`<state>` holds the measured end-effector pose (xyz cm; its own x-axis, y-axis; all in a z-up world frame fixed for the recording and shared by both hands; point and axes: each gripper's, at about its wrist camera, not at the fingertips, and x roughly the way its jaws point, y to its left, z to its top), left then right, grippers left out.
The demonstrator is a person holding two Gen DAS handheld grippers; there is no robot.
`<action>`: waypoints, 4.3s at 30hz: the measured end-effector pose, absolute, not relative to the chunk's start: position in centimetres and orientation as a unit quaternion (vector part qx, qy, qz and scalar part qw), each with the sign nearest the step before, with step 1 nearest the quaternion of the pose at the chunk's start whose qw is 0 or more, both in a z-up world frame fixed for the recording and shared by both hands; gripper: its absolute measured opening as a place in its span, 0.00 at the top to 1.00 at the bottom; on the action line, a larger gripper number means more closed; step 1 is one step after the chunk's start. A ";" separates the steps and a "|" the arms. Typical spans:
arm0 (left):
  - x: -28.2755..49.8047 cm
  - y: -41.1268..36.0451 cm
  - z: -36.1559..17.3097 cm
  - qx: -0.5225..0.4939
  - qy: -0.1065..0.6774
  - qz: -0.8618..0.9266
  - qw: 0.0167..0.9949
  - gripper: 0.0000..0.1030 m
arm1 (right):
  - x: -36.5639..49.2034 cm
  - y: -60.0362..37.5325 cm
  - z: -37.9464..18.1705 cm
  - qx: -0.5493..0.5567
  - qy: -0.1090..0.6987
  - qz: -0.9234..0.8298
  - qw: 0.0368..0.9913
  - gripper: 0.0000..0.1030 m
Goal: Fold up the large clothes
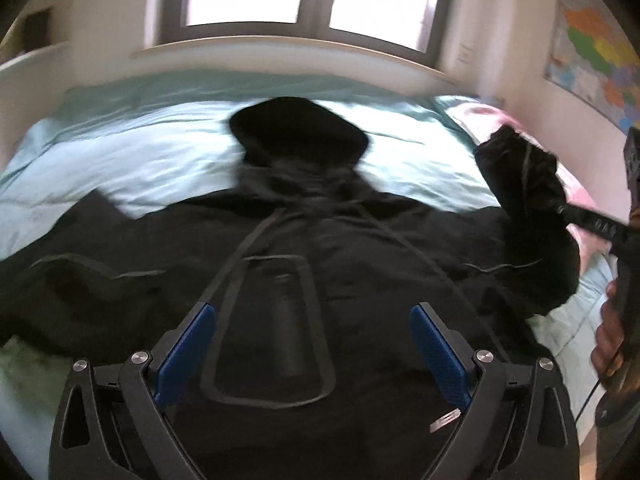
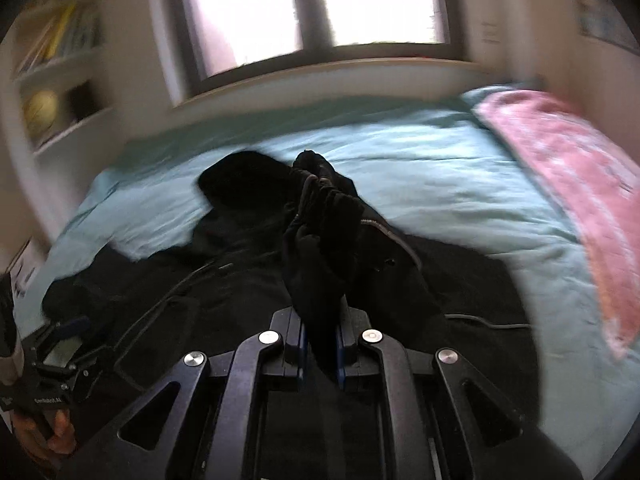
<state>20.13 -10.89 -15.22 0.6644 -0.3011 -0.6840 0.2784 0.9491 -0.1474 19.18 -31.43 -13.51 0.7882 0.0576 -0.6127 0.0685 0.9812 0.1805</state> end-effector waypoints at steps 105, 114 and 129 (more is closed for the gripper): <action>19.1 14.6 -17.1 -0.144 0.404 -0.053 0.902 0.42 | 22.8 -16.3 -25.0 0.047 0.461 -0.056 0.884 0.24; 15.4 36.3 -17.6 -0.316 0.343 0.093 0.880 0.42 | 27.6 -0.9 -21.8 0.031 0.422 0.053 0.904 0.24; 21.2 41.2 -25.2 -0.418 0.336 0.063 0.841 0.42 | 32.7 3.9 -28.5 0.048 0.411 0.080 0.907 0.23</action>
<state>21.22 41.22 -25.24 0.7659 -0.1745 -0.6189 -0.3880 0.6421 -0.6612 32.69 3.88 -28.48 0.6487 0.1837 -0.7385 -0.1047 0.9827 0.1525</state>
